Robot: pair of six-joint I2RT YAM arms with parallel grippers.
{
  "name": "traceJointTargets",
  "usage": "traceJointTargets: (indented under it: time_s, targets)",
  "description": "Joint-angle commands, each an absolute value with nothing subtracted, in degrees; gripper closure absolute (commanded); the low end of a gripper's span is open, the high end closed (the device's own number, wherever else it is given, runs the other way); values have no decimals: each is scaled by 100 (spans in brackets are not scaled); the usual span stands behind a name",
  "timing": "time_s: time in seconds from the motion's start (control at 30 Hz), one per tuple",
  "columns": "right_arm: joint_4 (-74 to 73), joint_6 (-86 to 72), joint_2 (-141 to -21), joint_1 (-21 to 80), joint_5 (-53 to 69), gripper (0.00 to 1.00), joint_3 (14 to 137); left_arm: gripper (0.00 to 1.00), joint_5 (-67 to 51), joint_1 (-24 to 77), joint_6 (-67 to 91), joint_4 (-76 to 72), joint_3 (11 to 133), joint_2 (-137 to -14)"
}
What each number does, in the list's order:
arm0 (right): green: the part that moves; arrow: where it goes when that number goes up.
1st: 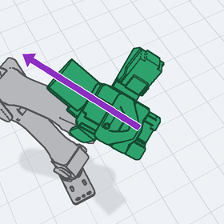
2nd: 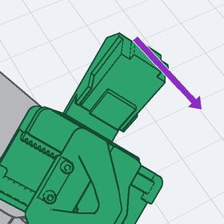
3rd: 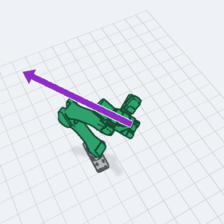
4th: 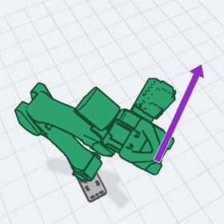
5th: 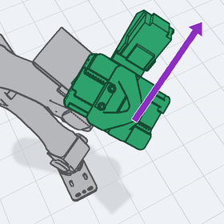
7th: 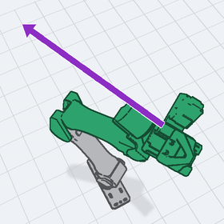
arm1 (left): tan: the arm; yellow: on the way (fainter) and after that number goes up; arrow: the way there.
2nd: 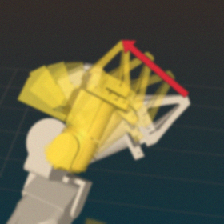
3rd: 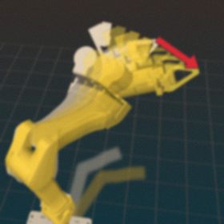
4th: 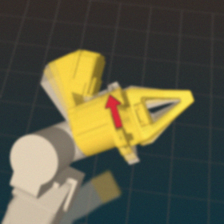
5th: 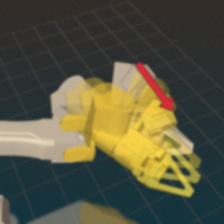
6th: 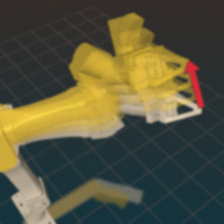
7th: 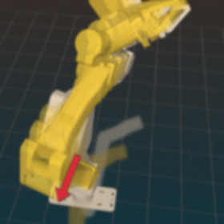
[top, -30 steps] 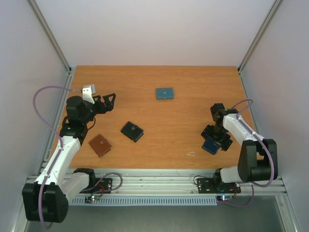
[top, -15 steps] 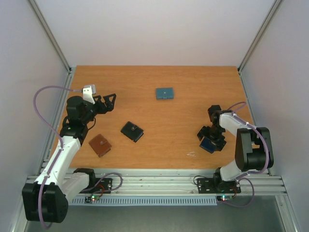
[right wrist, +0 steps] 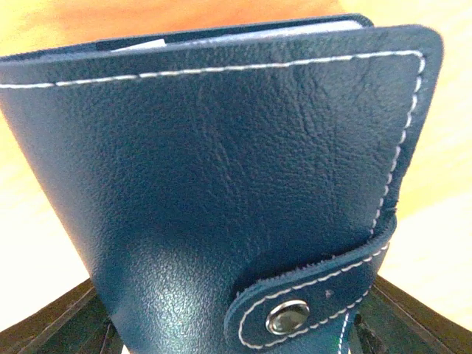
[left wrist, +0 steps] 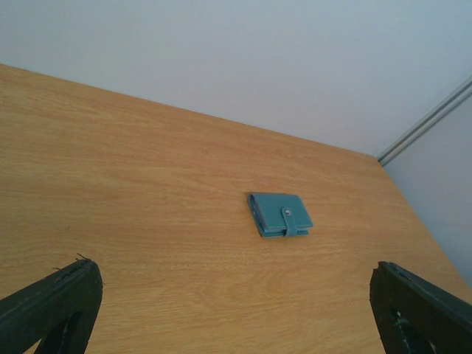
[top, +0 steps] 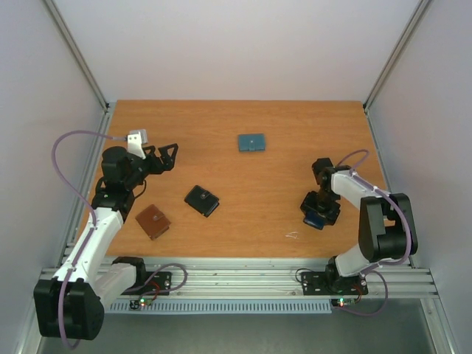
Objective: Take the credit cards out of the card holder
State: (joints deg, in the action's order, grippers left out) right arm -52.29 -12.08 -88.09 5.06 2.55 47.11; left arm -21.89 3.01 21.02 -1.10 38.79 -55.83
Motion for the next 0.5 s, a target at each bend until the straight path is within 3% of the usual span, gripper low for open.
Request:
traceJointTargets:
  time_s: [0.0,0.27,0.47]
  targets:
    - [-5205,-743,-8539,1097,272,31,5240,1,-2645,378,2265,-536,3874,-5562]
    - [-4420,242,-8099,2856,374,33,7026,3,-4096,816,2821,-1356,4005,-5837]
    - [-3661,1436,-8097,4294,-365,33,8112,1,-5017,1320,3754,-2499,4302,-6135]
